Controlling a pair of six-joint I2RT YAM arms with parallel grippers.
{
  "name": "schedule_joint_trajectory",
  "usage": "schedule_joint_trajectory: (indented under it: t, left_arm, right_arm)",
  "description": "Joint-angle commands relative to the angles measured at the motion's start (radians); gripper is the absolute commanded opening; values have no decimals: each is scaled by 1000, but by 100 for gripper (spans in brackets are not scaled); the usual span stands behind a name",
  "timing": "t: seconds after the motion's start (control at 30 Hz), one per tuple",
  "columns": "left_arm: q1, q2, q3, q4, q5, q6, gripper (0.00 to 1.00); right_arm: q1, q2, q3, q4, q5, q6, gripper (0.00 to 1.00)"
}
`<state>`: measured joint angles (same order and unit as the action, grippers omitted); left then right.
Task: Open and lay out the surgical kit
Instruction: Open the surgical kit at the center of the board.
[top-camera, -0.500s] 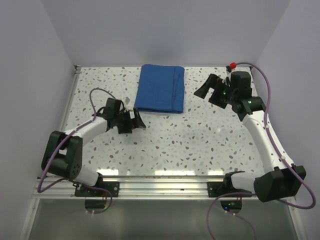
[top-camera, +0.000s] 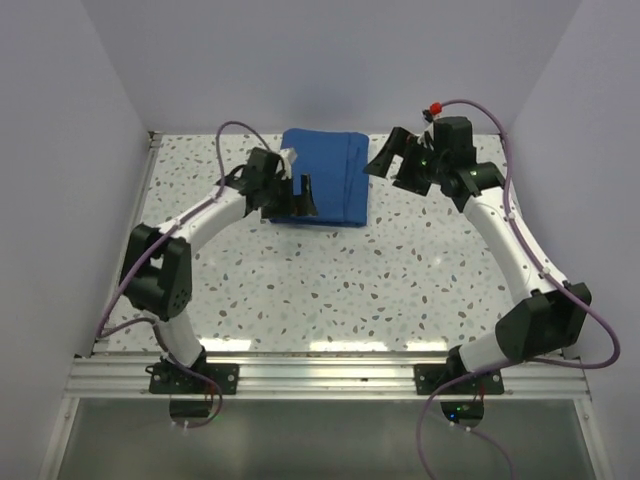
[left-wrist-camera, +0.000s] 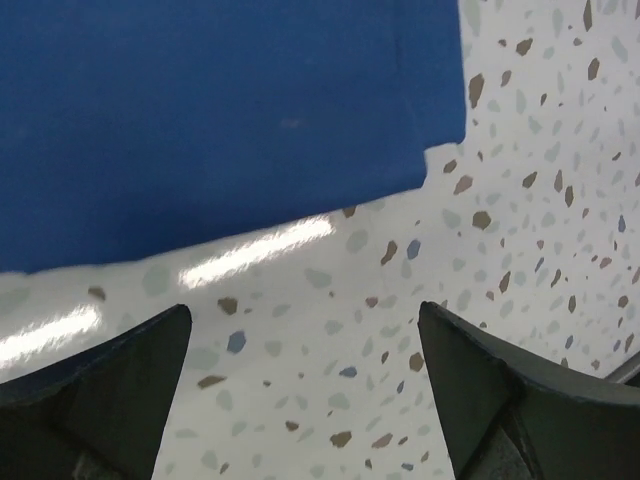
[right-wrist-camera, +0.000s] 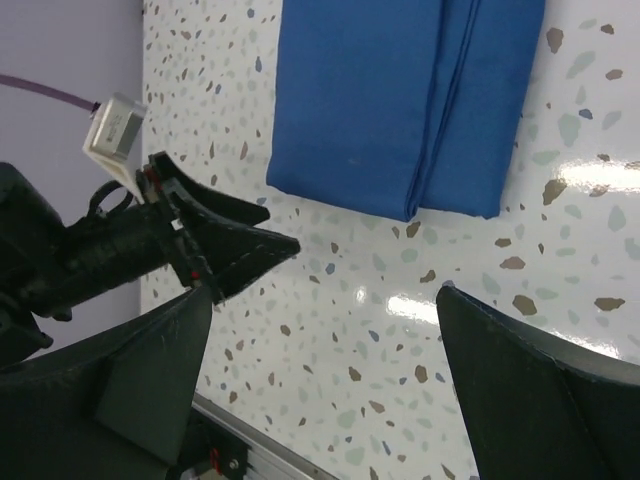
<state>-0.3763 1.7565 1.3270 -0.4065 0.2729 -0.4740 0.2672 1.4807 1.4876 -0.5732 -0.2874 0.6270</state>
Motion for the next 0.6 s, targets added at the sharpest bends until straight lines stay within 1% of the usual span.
schedule_joint_trajectory:
  t: [0.0, 0.03, 0.07, 0.13, 0.17, 0.2, 0.23, 0.27, 0.33, 0.5, 0.57]
  left_arm:
    - [-87, 94, 288, -145, -142, 109, 100]
    - [-98, 150, 363, -185, -165, 121, 100]
    - [-123, 244, 491, -219, -205, 135, 98]
    - [-156, 306, 570, -232, -244, 184, 97]
    - [-189, 354, 636, -232, -297, 195, 96]
    - [-203, 380, 670, -230, -322, 208, 96]
    - [-228, 438, 707, -253, -383, 210, 95]
    - [-236, 469, 783, -268, -400, 210, 93]
    - [-252, 529, 830, -287, -425, 215, 90]
    - [-291, 581, 821, -279, -480, 250, 88]
    - [-320, 615, 834, -285, -541, 259, 88]
  right_arm:
    - [-2, -68, 11, -91, 63, -36, 99]
    - [0, -77, 5, -106, 74, -42, 99]
    - [0, -91, -9, -122, 88, -46, 98]
    - [1, -97, -18, -158, 116, -55, 98]
    - [0, -92, -13, -172, 128, -55, 98]
    - [0, -89, -6, -210, 131, -55, 98]
    - [-2, -83, 16, -227, 134, -61, 98]
    - [-2, -76, 26, -240, 139, -62, 98]
    - [0, -69, 55, -280, 155, -78, 98]
    - [0, -66, 92, -341, 201, -119, 98]
    - [-2, -65, 92, -352, 209, -124, 98]
